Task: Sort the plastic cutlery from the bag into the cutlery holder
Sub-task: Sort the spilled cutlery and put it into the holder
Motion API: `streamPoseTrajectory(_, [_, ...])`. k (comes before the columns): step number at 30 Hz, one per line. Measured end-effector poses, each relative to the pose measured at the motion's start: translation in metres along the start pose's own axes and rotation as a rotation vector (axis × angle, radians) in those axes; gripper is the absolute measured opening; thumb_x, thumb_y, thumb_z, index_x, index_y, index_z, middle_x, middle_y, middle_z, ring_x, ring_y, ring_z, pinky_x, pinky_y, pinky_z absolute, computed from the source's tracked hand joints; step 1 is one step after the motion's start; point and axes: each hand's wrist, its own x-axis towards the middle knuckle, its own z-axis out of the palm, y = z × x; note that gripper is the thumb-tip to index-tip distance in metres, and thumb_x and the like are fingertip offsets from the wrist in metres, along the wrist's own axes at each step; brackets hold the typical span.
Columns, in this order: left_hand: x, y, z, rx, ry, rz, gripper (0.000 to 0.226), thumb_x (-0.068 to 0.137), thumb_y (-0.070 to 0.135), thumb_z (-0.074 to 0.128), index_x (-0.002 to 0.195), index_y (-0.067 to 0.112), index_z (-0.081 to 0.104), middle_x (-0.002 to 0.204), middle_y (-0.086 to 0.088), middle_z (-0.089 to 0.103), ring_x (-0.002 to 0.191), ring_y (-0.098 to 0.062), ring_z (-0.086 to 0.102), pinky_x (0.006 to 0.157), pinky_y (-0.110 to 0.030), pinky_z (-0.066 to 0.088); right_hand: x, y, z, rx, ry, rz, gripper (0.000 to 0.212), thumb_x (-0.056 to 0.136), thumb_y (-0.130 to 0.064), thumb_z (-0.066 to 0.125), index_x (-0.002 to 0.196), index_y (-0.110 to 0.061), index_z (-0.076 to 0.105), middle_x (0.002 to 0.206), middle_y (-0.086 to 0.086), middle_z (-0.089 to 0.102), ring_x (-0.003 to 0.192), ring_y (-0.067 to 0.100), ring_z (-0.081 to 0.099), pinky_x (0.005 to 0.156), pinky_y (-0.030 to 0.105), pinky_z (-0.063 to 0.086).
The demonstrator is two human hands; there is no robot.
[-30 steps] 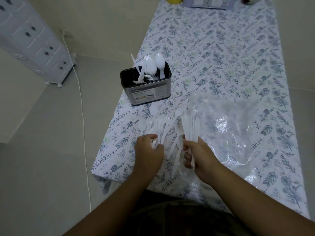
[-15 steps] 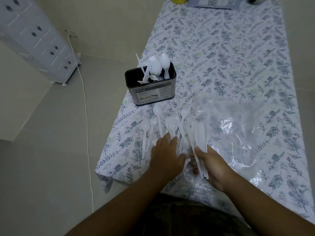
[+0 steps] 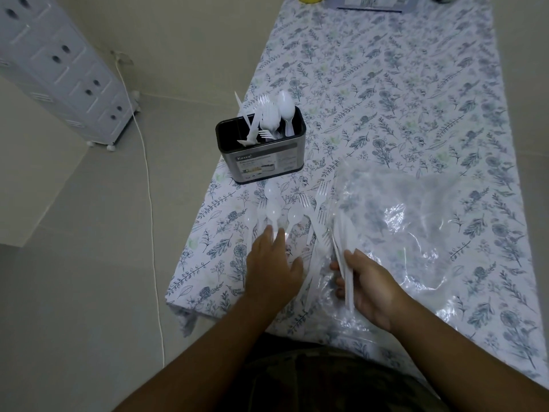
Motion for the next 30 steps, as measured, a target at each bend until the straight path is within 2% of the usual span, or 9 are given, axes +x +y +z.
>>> streamPoseTrajectory(2, [-0.001, 0.002, -0.002, -0.032, 0.118, 0.032, 0.064, 0.092, 0.04, 0.054, 0.149, 0.017, 0.038, 0.158, -0.011, 0.03, 0.146, -0.028, 0.024, 0.119, -0.047, 0.023, -0.001, 0.001, 0.001, 0.01, -0.036, -0.008, 0.016, 0.107, -0.021, 0.046, 0.108, -0.007, 0.054, 0.086, 0.01, 0.058, 0.056, 0.018, 0.047, 0.056, 0.034, 0.041])
streamPoseTrajectory(5, [-0.007, 0.007, -0.004, -0.19, 0.214, 0.15, 0.032, 0.092, 0.024, 0.059, 0.123, 0.017, 0.061, 0.122, 0.001, 0.052, 0.117, -0.012, 0.046, 0.101, -0.033, 0.045, -0.002, 0.002, 0.0, -0.015, -0.056, -0.016, 0.013, 0.107, -0.021, 0.049, 0.109, -0.009, 0.055, 0.087, 0.008, 0.059, 0.058, 0.018, 0.049, 0.053, 0.032, 0.044])
streamPoseTrajectory(8, [-0.02, 0.028, -0.005, -0.551, 0.015, 0.015, 0.024, 0.097, 0.025, 0.059, 0.119, 0.019, 0.066, 0.106, 0.008, 0.062, 0.094, 0.001, 0.059, 0.081, -0.017, 0.051, 0.0, 0.004, -0.004, -0.06, -0.094, -0.069, 0.015, 0.106, -0.022, 0.049, 0.103, -0.009, 0.056, 0.094, 0.011, 0.059, 0.063, 0.02, 0.051, 0.055, 0.034, 0.046])
streamPoseTrajectory(12, [-0.026, 0.048, 0.001, -0.865, -0.234, -0.17, 0.035, 0.1, 0.034, 0.057, 0.132, 0.021, 0.062, 0.112, 0.003, 0.07, 0.088, -0.004, 0.069, 0.072, -0.031, 0.063, -0.003, 0.007, -0.003, -0.318, -0.172, -0.229, 0.024, 0.108, -0.029, 0.046, 0.125, -0.024, 0.062, 0.105, 0.014, 0.071, 0.077, 0.023, 0.063, 0.065, 0.035, 0.049])
streamPoseTrajectory(14, [-0.029, 0.049, 0.001, -0.866, -0.217, -0.13, 0.021, 0.101, 0.029, 0.057, 0.115, 0.028, 0.072, 0.097, 0.005, 0.075, 0.077, -0.003, 0.07, 0.07, -0.033, 0.063, -0.003, 0.011, 0.0, -0.463, -0.134, -0.271, 0.027, 0.108, -0.037, 0.043, 0.129, -0.039, 0.06, 0.101, 0.005, 0.075, 0.08, 0.02, 0.066, 0.069, 0.035, 0.051])
streamPoseTrajectory(18, [-0.035, 0.049, 0.007, -0.846, -0.184, -0.116, 0.019, 0.1, 0.028, 0.059, 0.095, 0.034, 0.075, 0.086, 0.004, 0.077, 0.075, -0.016, 0.073, 0.078, -0.044, 0.062, -0.006, 0.014, 0.002, -0.526, -0.1, -0.273, 0.026, 0.109, -0.038, 0.037, 0.101, -0.033, 0.061, 0.071, 0.0, 0.06, 0.065, 0.017, 0.056, 0.064, 0.036, 0.046])
streamPoseTrajectory(22, [-0.033, 0.046, 0.009, -0.839, -0.13, -0.111, 0.017, 0.098, 0.026, 0.062, 0.1, 0.02, 0.079, 0.085, 0.003, 0.078, 0.078, -0.013, 0.074, 0.079, -0.038, 0.062, -0.006, 0.013, 0.002, -0.384, -0.134, -0.207, 0.03, 0.108, -0.024, 0.039, 0.112, -0.02, 0.068, 0.089, 0.006, 0.074, 0.077, 0.021, 0.069, 0.071, 0.037, 0.054])
streamPoseTrajectory(25, [-0.032, 0.042, 0.006, -0.818, -0.079, -0.111, 0.014, 0.095, 0.024, 0.067, 0.1, 0.02, 0.079, 0.084, 0.007, 0.078, 0.076, -0.004, 0.073, 0.078, -0.03, 0.061, -0.001, 0.014, 0.0, -0.362, -0.093, -0.198, 0.03, 0.107, -0.025, 0.045, 0.115, -0.016, 0.072, 0.11, 0.016, 0.076, 0.102, 0.038, 0.072, 0.095, 0.051, 0.058])
streamPoseTrajectory(30, [-0.027, 0.038, 0.007, -0.809, -0.055, -0.094, 0.009, 0.091, 0.025, 0.072, 0.094, 0.022, 0.079, 0.081, 0.008, 0.077, 0.074, -0.007, 0.074, 0.078, -0.039, 0.062, 0.003, 0.012, -0.003, -0.518, -0.007, -0.279, 0.031, 0.1, -0.038, 0.058, 0.114, -0.016, 0.075, 0.125, 0.01, 0.072, 0.114, 0.023, 0.068, 0.104, 0.045, 0.052])
